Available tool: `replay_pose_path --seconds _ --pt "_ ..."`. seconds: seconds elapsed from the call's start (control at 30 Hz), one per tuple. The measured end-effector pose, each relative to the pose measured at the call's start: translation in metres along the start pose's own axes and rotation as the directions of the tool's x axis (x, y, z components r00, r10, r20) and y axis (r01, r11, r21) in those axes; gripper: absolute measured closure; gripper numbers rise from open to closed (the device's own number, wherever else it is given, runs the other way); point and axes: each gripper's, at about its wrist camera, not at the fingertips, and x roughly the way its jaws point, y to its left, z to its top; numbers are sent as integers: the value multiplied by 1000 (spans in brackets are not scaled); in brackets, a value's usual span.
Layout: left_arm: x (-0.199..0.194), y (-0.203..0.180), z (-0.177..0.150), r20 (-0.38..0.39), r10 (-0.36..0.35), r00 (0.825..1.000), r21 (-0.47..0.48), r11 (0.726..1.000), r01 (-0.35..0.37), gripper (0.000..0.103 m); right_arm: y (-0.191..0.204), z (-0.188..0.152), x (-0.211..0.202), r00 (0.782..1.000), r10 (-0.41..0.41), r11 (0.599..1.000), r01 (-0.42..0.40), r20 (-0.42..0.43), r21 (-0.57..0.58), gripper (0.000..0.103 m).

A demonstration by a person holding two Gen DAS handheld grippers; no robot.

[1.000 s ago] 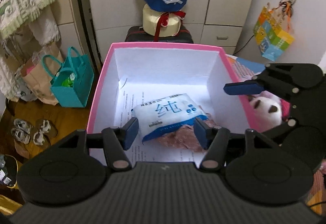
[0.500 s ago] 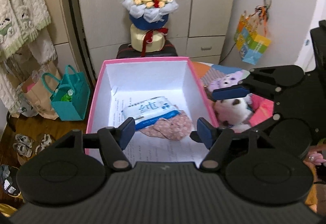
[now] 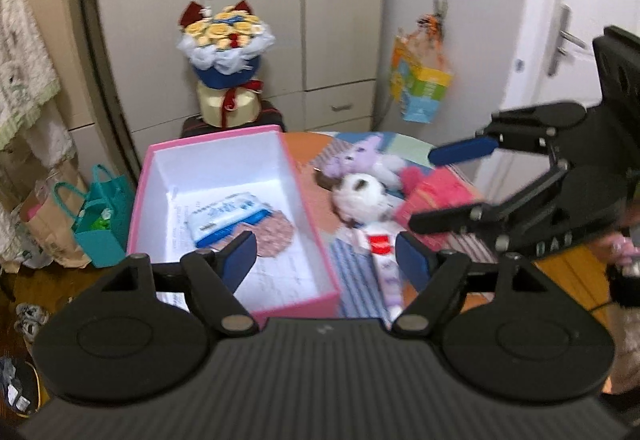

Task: Organize soft objects
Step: 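Move the left tool back toward the pink card envelope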

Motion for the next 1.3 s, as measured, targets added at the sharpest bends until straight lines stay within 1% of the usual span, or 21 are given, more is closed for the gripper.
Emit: replay_pose_path --seconds 0.07,0.13,0.27,0.4,0.53,0.63,0.73,0.83,0.9,0.97,1.0,1.03,1.1,1.13,1.17,1.23,1.3 --pt "-3 -13 -4 -3 -19 1000 25 1000 19 23 -5 -10 -15 999 -39 999 38 24 21 29" --pt "-5 -24 -8 -1 -43 999 42 998 43 21 -13 -21 -33 995 -82 995 78 55 66 29" --pt "-5 -44 -16 -17 -103 995 55 993 104 20 -28 -43 -60 989 -115 986 102 96 130 28" --pt "4 -62 -23 -59 -169 984 58 983 172 19 -47 -67 -76 982 -160 971 138 103 198 27" --pt "23 -80 -30 -104 -211 972 52 975 217 19 -65 -93 -87 968 -226 934 184 106 306 27" --pt "43 -91 -29 -148 -252 956 27 966 259 19 -77 -111 -91 960 -254 907 195 116 373 27" --pt "66 -99 -27 -184 -283 941 3 957 289 19 -89 -127 -86 951 -288 890 222 113 398 27" --pt "88 -107 -27 -196 -294 935 10 953 302 19 -102 -140 -74 945 -308 879 239 108 413 27" --pt "102 -108 -29 -196 -298 934 -5 953 303 19 -113 -149 -62 940 -321 875 249 113 414 27" --pt "119 -108 -31 -193 -297 935 -40 955 295 20 -126 -157 -51 941 -321 874 250 111 416 27" --pt "126 -107 -31 -188 -296 936 -52 955 292 20 -131 -161 -48 940 -325 874 258 101 413 27" --pt "133 -107 -32 -181 -290 940 -67 957 282 21 -137 -163 -41 937 -341 871 283 80 403 27" --pt "145 -106 -32 -159 -284 945 -88 958 273 22 -144 -164 -28 913 -406 853 366 34 372 27" --pt "151 -106 -33 -142 -284 948 -97 957 273 22 -150 -165 -21 905 -425 846 389 21 364 27" --pt "156 -106 -33 -129 -282 951 -105 957 269 23 -156 -167 -17 911 -413 846 377 15 376 27" --pt "167 -105 -34 -101 -269 958 -124 959 256 24 -175 -172 -8 936 -353 844 312 13 437 27" --pt "177 -104 -34 -83 -255 963 -145 959 242 28 -189 -176 2 948 -318 842 278 10 463 27"
